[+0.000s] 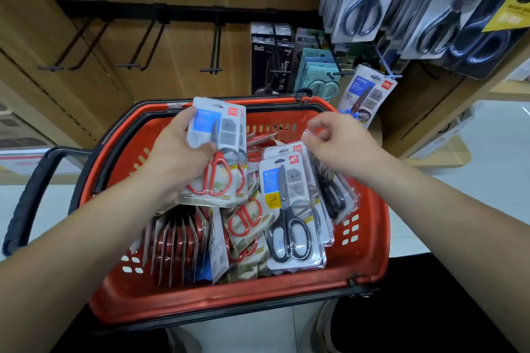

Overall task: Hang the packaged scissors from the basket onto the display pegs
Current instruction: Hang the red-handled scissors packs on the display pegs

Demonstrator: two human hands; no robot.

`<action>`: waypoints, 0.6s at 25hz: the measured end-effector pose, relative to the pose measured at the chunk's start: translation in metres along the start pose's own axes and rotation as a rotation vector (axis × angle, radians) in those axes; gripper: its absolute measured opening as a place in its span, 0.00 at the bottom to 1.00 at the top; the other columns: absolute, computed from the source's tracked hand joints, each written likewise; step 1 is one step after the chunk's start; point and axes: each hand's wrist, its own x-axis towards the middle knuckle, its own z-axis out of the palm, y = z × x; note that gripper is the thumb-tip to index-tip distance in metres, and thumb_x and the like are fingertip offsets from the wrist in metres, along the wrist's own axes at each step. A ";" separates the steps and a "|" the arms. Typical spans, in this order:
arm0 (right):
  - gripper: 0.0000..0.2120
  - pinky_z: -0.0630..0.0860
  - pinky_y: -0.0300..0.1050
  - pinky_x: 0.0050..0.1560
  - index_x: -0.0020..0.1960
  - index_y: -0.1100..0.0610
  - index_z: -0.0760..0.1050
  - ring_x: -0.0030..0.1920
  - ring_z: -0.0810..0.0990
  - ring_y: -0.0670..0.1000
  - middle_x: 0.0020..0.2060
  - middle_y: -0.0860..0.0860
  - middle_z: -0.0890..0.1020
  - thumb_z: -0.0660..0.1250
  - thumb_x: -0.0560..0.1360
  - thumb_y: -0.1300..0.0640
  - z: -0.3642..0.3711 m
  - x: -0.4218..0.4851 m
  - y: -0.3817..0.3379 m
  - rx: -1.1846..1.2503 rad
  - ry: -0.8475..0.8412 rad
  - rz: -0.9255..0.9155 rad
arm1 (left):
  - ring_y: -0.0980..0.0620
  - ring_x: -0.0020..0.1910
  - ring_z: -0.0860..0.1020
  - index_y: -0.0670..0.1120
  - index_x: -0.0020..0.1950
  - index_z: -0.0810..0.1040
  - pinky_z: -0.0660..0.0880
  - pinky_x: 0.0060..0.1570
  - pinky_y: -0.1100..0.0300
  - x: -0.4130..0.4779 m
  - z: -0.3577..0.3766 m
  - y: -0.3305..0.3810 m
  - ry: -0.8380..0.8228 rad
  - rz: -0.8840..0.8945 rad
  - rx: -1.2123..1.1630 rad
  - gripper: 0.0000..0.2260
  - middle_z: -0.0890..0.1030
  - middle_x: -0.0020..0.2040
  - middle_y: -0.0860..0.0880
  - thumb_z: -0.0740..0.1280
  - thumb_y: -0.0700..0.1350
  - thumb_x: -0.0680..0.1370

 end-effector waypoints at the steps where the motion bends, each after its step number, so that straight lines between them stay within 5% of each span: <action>1: 0.16 0.82 0.46 0.45 0.61 0.53 0.78 0.44 0.84 0.51 0.51 0.50 0.84 0.73 0.78 0.45 0.001 0.002 0.005 -0.066 -0.060 0.061 | 0.47 0.54 0.85 0.58 0.80 0.67 0.84 0.48 0.52 0.003 -0.004 -0.002 0.012 -0.025 0.032 0.32 0.84 0.64 0.50 0.74 0.41 0.80; 3: 0.23 0.85 0.49 0.40 0.60 0.52 0.74 0.43 0.86 0.53 0.54 0.52 0.82 0.77 0.73 0.41 0.016 -0.002 0.010 -0.092 -0.280 0.164 | 0.49 0.49 0.86 0.57 0.78 0.69 0.82 0.39 0.57 -0.001 -0.002 -0.006 -0.011 -0.042 0.003 0.31 0.85 0.59 0.50 0.75 0.40 0.79; 5: 0.29 0.85 0.52 0.47 0.62 0.53 0.73 0.48 0.85 0.52 0.54 0.50 0.82 0.81 0.69 0.40 0.030 -0.002 0.016 -0.135 -0.345 0.165 | 0.53 0.44 0.85 0.54 0.81 0.65 0.81 0.37 0.58 -0.005 0.004 -0.010 -0.041 -0.055 0.035 0.35 0.86 0.53 0.52 0.76 0.41 0.78; 8: 0.26 0.81 0.52 0.56 0.63 0.52 0.75 0.53 0.82 0.51 0.55 0.48 0.83 0.78 0.73 0.42 0.033 0.001 0.016 -0.152 -0.257 0.118 | 0.53 0.42 0.87 0.52 0.84 0.61 0.84 0.41 0.53 -0.001 0.008 -0.017 -0.040 -0.082 -0.001 0.38 0.86 0.50 0.54 0.77 0.41 0.78; 11: 0.28 0.78 0.52 0.62 0.72 0.53 0.74 0.60 0.79 0.52 0.59 0.49 0.79 0.72 0.77 0.39 0.030 0.003 0.004 -0.095 -0.095 0.005 | 0.47 0.45 0.89 0.56 0.70 0.75 0.85 0.49 0.42 -0.002 0.011 -0.016 -0.073 -0.034 -0.161 0.21 0.88 0.52 0.49 0.73 0.39 0.81; 15: 0.28 0.76 0.47 0.53 0.68 0.53 0.74 0.60 0.79 0.53 0.60 0.49 0.78 0.73 0.76 0.37 0.028 0.005 -0.003 0.008 -0.126 0.065 | 0.49 0.53 0.88 0.60 0.65 0.77 0.84 0.53 0.47 -0.015 0.021 -0.007 -0.177 0.120 -0.244 0.19 0.88 0.56 0.54 0.71 0.37 0.82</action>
